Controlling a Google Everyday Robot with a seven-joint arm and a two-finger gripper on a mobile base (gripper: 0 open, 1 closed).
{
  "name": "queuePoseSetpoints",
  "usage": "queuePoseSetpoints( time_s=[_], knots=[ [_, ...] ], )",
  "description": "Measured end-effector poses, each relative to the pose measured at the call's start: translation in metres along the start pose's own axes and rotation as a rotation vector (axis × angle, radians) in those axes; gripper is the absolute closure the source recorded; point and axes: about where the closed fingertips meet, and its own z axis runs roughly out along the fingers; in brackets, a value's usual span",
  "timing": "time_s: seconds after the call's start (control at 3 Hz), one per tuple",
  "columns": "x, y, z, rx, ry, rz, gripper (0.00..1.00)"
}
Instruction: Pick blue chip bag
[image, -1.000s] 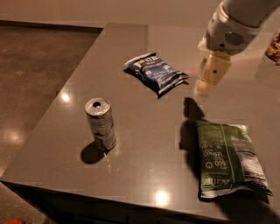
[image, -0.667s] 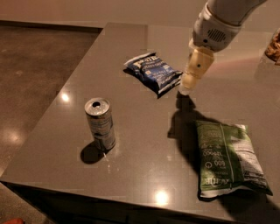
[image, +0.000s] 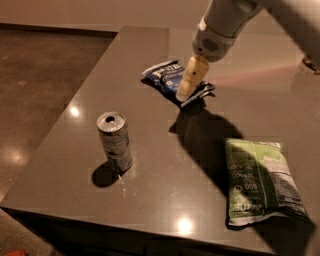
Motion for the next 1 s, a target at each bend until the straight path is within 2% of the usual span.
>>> queuePoseSetpoints(
  time_s=[0.67, 1.0],
  knots=[
    [-0.023, -0.018, 0.048, -0.021, 0.022, 0.087, 0.0],
    [-0.026, -0.028, 0.078, -0.02, 0.061, 0.114, 0.0]
  ],
)
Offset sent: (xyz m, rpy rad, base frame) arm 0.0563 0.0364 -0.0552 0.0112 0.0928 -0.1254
